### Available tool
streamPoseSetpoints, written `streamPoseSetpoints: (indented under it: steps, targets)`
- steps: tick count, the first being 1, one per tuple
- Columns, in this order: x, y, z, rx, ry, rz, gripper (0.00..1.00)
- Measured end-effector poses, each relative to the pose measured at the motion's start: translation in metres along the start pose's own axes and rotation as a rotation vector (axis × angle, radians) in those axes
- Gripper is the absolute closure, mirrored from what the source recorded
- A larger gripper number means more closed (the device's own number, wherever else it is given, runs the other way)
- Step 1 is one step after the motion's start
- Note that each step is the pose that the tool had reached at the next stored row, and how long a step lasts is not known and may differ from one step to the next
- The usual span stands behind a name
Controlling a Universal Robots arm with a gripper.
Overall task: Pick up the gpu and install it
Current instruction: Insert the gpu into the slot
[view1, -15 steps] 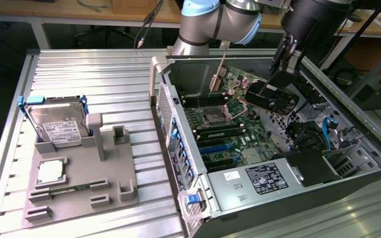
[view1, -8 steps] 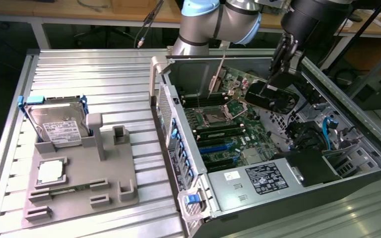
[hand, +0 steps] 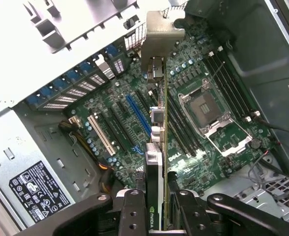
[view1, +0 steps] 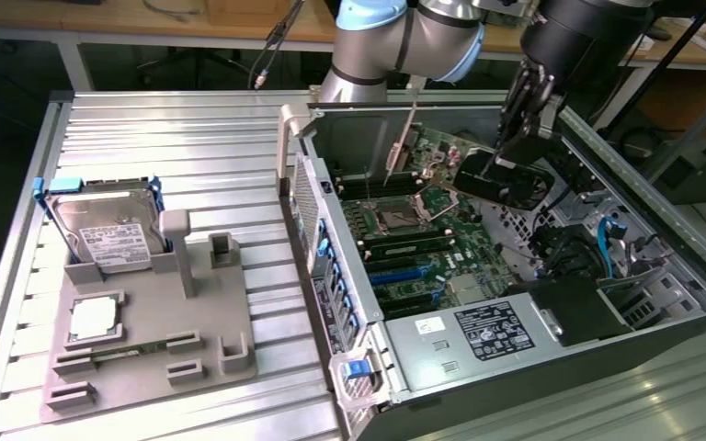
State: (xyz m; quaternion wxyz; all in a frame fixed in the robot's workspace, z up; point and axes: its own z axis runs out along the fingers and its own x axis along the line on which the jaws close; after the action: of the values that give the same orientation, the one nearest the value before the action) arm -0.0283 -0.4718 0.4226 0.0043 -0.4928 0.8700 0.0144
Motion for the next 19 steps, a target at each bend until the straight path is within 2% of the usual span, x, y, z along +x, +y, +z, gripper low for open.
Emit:
streamPoseSetpoints:
  steps: [19]
  targets:
    - [0.0,0.0,0.0,-0.0031,0.0028,-0.141,0.73]
